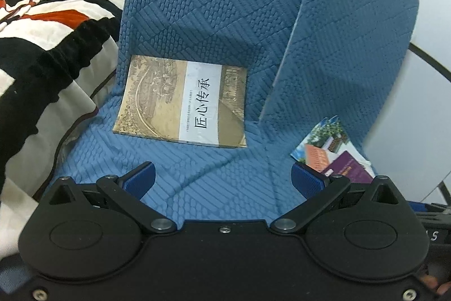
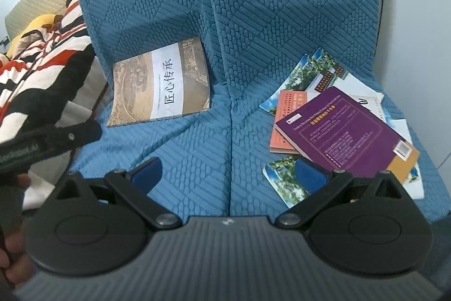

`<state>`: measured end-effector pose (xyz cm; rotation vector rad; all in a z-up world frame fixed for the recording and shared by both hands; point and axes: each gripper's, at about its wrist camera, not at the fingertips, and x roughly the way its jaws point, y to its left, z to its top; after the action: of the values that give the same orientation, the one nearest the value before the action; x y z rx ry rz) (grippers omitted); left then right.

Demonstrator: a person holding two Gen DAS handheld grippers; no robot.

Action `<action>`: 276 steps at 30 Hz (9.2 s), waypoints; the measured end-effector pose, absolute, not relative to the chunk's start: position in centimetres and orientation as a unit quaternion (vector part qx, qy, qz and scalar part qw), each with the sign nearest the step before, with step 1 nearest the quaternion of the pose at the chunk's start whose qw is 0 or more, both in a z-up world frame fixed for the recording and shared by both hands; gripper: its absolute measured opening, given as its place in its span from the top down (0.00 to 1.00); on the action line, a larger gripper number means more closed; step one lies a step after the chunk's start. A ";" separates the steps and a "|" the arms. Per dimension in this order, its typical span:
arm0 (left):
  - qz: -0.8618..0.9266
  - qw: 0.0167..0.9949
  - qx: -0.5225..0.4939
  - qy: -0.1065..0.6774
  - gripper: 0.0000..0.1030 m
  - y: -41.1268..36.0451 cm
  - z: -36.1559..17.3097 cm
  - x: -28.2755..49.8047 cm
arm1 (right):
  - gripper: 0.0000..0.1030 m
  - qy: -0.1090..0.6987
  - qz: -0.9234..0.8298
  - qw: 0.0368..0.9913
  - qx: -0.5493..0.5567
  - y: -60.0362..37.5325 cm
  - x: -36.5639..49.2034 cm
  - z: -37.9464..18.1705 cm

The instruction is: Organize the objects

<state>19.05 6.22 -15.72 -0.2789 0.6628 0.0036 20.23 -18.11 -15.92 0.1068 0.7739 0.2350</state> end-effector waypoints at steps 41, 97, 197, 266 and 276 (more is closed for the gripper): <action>0.024 0.891 -0.240 0.384 0.56 15.1 -29.2 32.1 | 0.40 0.387 0.191 0.899 0.078 -9.5 40.5 -26.0; -0.043 0.804 -0.482 0.346 0.39 19.0 -31.4 32.0 | 0.34 0.391 0.164 0.886 0.190 -6.3 48.7 -27.9; -0.093 0.636 -0.723 0.252 0.89 23.6 -32.0 26.1 | 0.87 0.436 0.291 0.771 0.362 -5.1 40.7 -23.7; -0.027 0.803 -0.295 0.518 0.47 13.6 -23.5 21.2 | 0.74 0.510 0.076 0.816 0.261 -16.4 21.7 -25.9; -0.067 0.843 -0.271 0.460 0.47 10.3 -15.5 19.1 | 0.74 0.422 0.144 0.870 0.211 -17.8 19.5 -16.3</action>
<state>19.06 10.32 -15.49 -0.5724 0.9715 -0.1409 19.49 -17.76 -16.29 0.4410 0.8833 0.3011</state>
